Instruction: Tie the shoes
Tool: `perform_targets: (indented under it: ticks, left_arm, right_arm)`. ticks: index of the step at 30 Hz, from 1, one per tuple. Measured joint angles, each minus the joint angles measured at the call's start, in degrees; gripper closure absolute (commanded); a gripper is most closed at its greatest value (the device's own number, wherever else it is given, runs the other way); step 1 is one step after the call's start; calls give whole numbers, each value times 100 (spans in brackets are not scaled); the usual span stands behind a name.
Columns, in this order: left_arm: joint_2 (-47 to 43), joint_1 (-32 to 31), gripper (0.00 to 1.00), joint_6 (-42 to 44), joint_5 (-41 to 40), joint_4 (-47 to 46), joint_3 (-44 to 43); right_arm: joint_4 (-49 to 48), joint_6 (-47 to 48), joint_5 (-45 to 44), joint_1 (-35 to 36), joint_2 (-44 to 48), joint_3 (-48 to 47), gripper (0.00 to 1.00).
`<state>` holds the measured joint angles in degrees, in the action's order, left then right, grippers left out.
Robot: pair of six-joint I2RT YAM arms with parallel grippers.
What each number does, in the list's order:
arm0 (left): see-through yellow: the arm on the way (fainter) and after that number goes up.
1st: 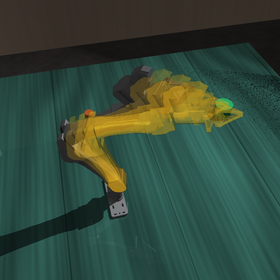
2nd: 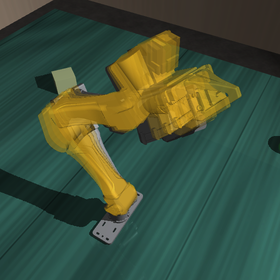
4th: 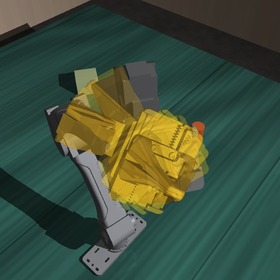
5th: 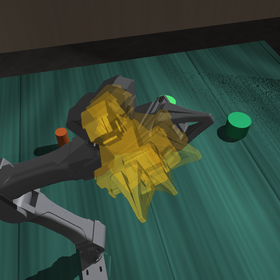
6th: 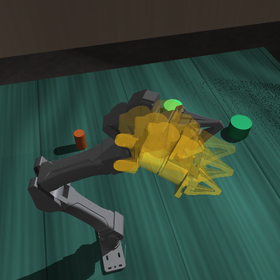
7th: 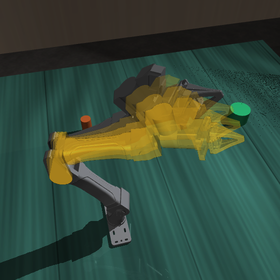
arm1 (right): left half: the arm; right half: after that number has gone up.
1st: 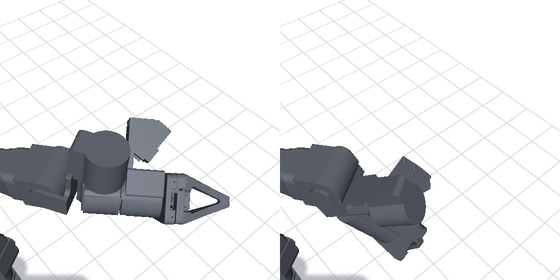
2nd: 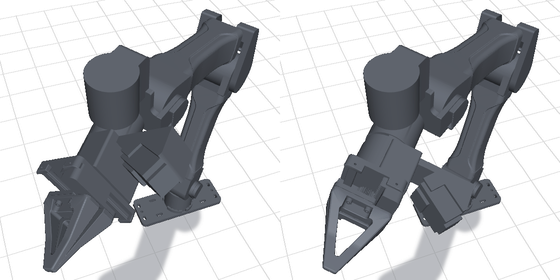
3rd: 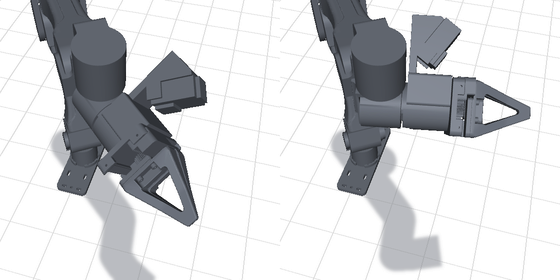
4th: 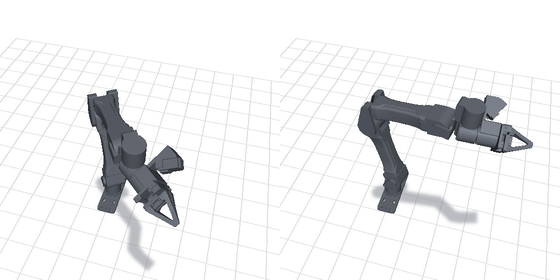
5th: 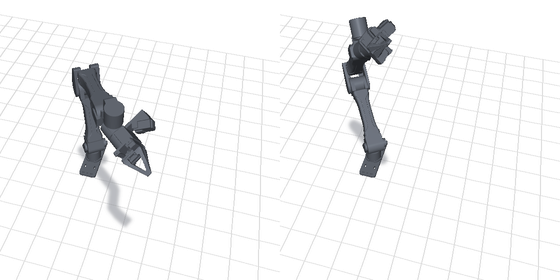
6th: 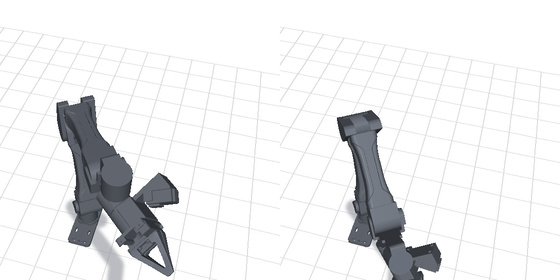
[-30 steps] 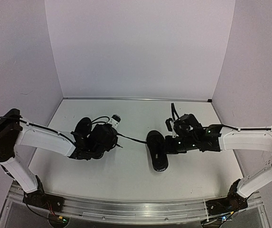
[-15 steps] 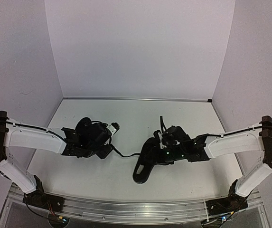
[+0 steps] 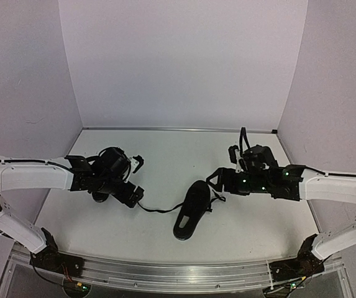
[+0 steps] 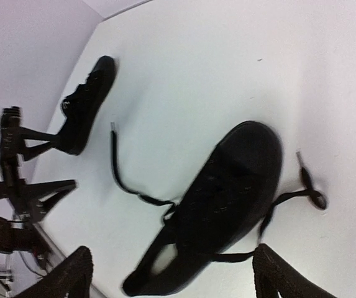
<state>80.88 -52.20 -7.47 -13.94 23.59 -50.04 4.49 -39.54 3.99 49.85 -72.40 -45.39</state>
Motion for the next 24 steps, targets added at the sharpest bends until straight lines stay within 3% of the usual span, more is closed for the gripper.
perform_targets:
  ticks: [5, 13, 24]
  left_arm:
    - [-45, 364, 2, -109, 346, 140, -113]
    - [101, 529, 6, -154, 751, 200, -215]
    - [402, 609, 10, -148, 987, 191, -293]
  right_arm:
    - [309, 400, -100, -816, -746, -100, 39]
    - [518, 958, -221, -980, -1982, -709, 56]
    - [554, 1416, -306, -1008, -2897, -1067, 59]
